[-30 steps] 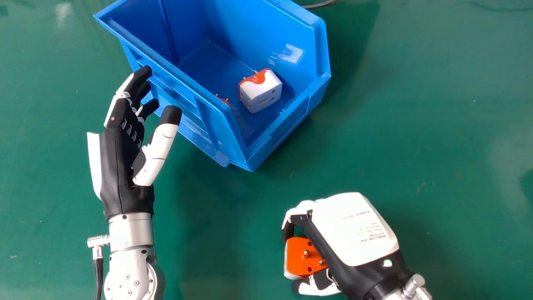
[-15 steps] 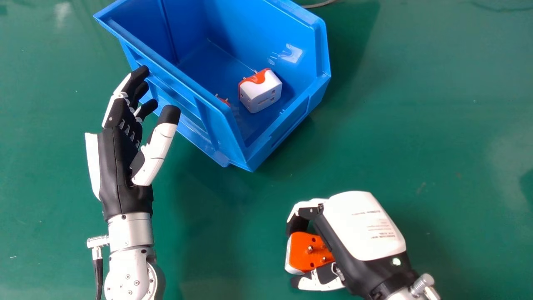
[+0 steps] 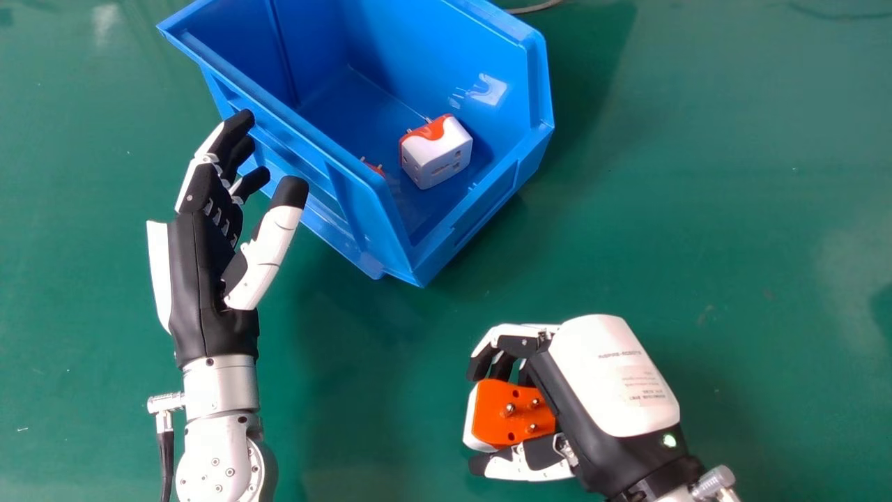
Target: Pick all objects and put in blue box
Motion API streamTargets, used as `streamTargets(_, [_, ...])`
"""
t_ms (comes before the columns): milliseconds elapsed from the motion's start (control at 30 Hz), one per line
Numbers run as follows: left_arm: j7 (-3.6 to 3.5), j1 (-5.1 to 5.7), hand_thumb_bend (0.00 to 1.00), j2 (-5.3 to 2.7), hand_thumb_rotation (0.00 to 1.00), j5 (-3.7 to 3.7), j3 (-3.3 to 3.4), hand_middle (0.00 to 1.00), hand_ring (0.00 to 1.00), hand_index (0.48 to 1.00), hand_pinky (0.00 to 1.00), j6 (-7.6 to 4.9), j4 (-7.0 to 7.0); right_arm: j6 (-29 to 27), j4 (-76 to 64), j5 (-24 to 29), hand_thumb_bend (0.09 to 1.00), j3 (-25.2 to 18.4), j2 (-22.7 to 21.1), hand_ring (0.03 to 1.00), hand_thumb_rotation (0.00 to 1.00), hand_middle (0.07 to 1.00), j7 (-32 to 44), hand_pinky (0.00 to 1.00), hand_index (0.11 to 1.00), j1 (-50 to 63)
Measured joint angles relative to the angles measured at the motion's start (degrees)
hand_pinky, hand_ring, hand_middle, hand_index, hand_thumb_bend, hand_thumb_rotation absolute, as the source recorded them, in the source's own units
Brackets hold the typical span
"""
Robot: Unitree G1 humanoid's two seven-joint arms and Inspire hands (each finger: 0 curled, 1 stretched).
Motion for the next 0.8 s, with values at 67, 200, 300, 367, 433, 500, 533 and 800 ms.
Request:
streamTargets(67, [0.04, -0.21, 0.82, 0.01, 0.56, 0.13, -0.01, 0.89, 0.88, 0.805, 0.8, 0.04, 0.01, -0.8, 0.7, 0.0, 0.509, -0.4, 0.4, 0.36, 0.0, 0.469, -2.4, 0.25, 0.524, -0.3])
streamTargets(200, [0.18, -0.62, 0.82, 0.01, 0.56, 0.15, 0.0, 0.89, 0.88, 0.804, 0.8, 0.11, 0.08, -4.0, 3.0, -0.3, 0.51, -1.1, 1.2, 0.367, 0.0, 0.471, -10.2, 0.26, 0.519, -0.9])
streamTargets(300, [1.05, -0.84, 0.82, 0.01, 0.56, 0.82, -0.02, 0.89, 0.88, 0.804, 0.8, 0.17, 0.23, -7.1, 4.8, -0.5, 0.511, -2.1, 2.2, 0.377, 0.0, 0.474, -17.7, 0.27, 0.513, -2.2])
streamTargets(367, [1.49, -0.9, 0.82, 0.01, 0.56, 1.28, -0.02, 0.89, 0.88, 0.804, 0.8, 0.2, 0.27, -8.7, 5.4, -0.1, 0.508, -3.2, 3.3, 0.391, 0.0, 0.483, -22.1, 0.28, 0.508, -3.0])
streamTargets(433, [1.86, -0.96, 0.82, -0.01, 0.56, 1.48, -0.03, 0.88, 0.87, 0.804, 0.8, 0.2, 0.36, -9.8, 5.8, 0.2, 0.506, -4.1, 4.4, 0.402, 0.0, 0.488, -25.2, 0.28, 0.501, -3.7])
streamTargets(500, [2.24, -1.09, 0.82, -0.02, 0.56, 1.66, -0.05, 0.88, 0.87, 0.804, 0.8, 0.2, 0.43, -10.7, 6.2, 0.2, 0.504, -4.7, 4.9, 0.409, 0.0, 0.493, -27.4, 0.29, 0.496, -4.7])
streamTargets(533, [2.34, -1.14, 0.82, -0.01, 0.56, 1.76, -0.05, 0.88, 0.87, 0.804, 0.8, 0.2, 0.46, -10.9, 6.2, 0.1, 0.504, -5.1, 5.0, 0.409, 0.0, 0.493, -28.0, 0.29, 0.496, -4.9])
streamTargets(800, [2.4, -1.32, 0.81, -0.01, 0.56, 1.75, -0.02, 0.88, 0.87, 0.804, 0.8, 0.2, 0.58, -12.3, 6.2, 0.4, 0.498, -7.6, 5.8, 0.425, 0.0, 0.512, -30.5, 0.29, 0.492, -7.2])
